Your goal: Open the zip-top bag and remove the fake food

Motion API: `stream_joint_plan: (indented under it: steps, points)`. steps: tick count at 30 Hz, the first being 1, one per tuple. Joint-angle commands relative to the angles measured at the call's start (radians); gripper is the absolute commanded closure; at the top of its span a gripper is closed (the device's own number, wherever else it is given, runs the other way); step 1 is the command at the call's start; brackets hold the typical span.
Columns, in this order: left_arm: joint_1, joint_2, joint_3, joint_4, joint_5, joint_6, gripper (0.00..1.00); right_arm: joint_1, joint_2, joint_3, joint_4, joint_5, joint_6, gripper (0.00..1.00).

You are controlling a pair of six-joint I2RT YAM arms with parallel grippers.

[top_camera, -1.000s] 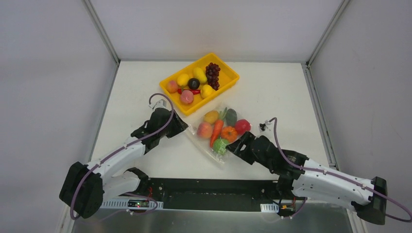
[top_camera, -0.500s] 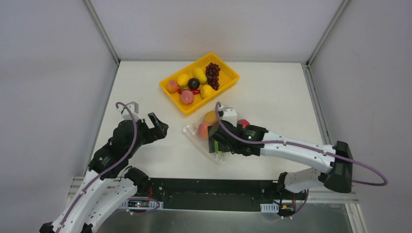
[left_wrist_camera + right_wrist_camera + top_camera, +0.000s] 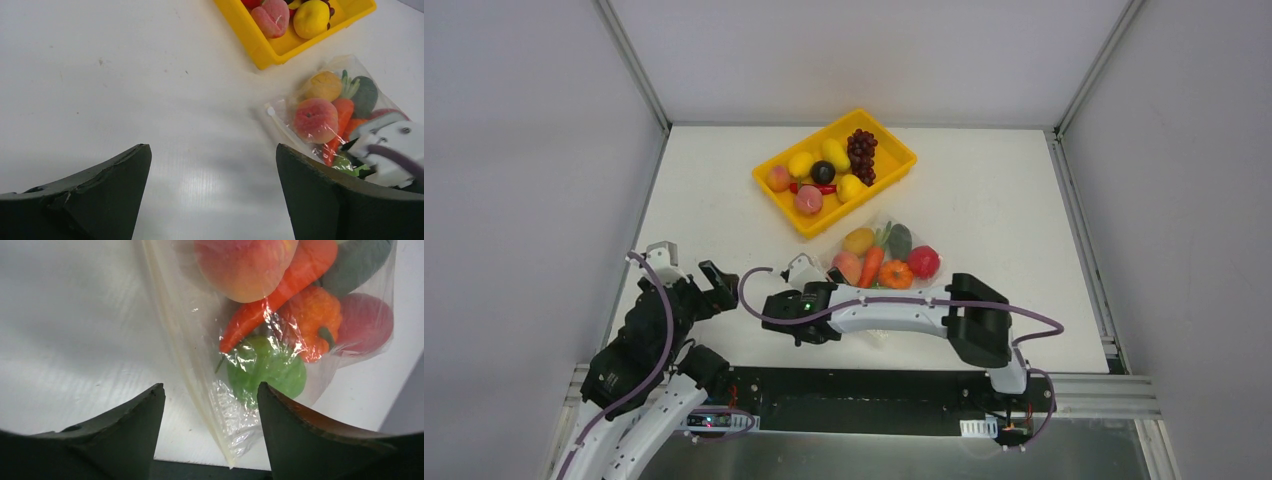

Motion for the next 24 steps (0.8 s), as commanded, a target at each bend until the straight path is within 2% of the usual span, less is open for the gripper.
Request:
stream_joint_plan:
  steps: [1, 5, 7, 14, 18, 22, 24]
  points:
    - [0.008, -0.030, 0.002, -0.023, -0.087, 0.019, 0.01, 0.002, 0.061, 0.054, -0.143, 0.116, -0.029, 0.32]
    - [0.008, -0.043, -0.007, -0.005, -0.068, 0.017, 0.01, 0.002, 0.105, 0.080, -0.151, 0.176, -0.032, 0.35]
    - [0.008, -0.035, -0.007, 0.000, -0.057, 0.021, 0.01, 0.002, 0.125, 0.091, -0.155, 0.207, -0.034, 0.41]
    - [0.008, 0.005, -0.015, 0.043, 0.057, 0.044, 0.01, -0.012, 0.112, 0.130, -0.183, 0.243, 0.016, 0.77]
    - [0.008, 0.028, -0.035, 0.094, 0.190, 0.045, 0.03, -0.018, 0.047, 0.130, -0.165, 0.224, 0.031, 0.92]
    - [0.008, 0.074, -0.079, 0.186, 0.373, -0.033, 0.08, -0.020, -0.012, 0.113, -0.124, 0.211, 0.041, 1.00]
    - [0.006, 0.105, -0.124, 0.259, 0.489, -0.100, 0.11, -0.020, -0.037, 0.106, -0.107, 0.210, 0.052, 1.00]
